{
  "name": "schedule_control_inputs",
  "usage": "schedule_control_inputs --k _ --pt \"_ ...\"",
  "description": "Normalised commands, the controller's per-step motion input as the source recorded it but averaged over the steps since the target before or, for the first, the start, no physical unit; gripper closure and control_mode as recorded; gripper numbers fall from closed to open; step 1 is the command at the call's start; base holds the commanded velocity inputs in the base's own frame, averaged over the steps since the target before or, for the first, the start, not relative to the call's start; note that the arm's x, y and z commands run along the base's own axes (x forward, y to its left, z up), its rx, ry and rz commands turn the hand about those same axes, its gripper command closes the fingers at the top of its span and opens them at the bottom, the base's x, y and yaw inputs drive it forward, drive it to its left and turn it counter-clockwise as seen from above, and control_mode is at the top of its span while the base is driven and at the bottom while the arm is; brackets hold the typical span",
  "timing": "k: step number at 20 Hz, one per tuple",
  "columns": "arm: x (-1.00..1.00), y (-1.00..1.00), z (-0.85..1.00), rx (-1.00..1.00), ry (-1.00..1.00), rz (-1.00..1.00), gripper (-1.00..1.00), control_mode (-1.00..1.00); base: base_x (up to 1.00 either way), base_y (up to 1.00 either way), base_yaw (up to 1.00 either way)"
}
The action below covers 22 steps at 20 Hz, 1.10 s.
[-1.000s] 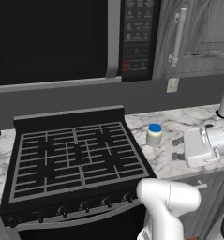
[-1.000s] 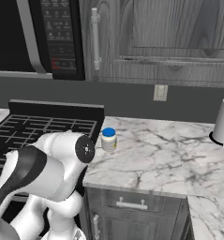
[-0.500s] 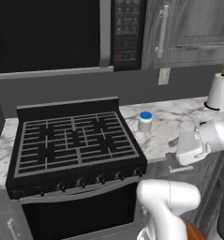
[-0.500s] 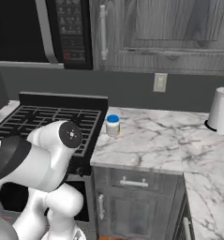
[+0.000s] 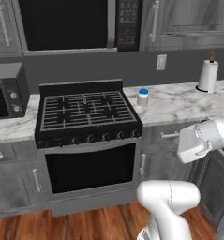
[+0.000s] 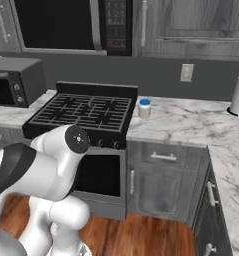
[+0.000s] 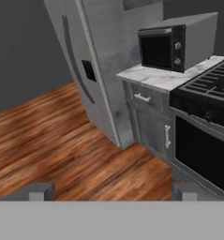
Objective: Collect the paprika, mayonnaise, and shaker from the cabinet and place them next to the stove.
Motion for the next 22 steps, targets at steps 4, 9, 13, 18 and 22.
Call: schedule_control_inputs --k 4,9,13,18,22 --pt "0.00 0.00 0.00 0.00 0.00 0.00 -1.00 1.00 -0.99 0.71 0.21" --pt "0.00 0.00 0.00 0.00 0.00 0.00 -1.00 1.00 -0.79 0.81 0.27" --pt "0.00 0.00 0.00 0.00 0.00 0.00 -1.00 1.00 -0.57 0.79 0.34" --pt "0.00 0.00 0.00 0.00 0.00 0.00 -1.00 1.00 -0.30 0.80 0.41" --pt "0.00 0.00 0.00 0.00 0.00 0.00 -1.00 1.00 -0.09 0.91 0.45"
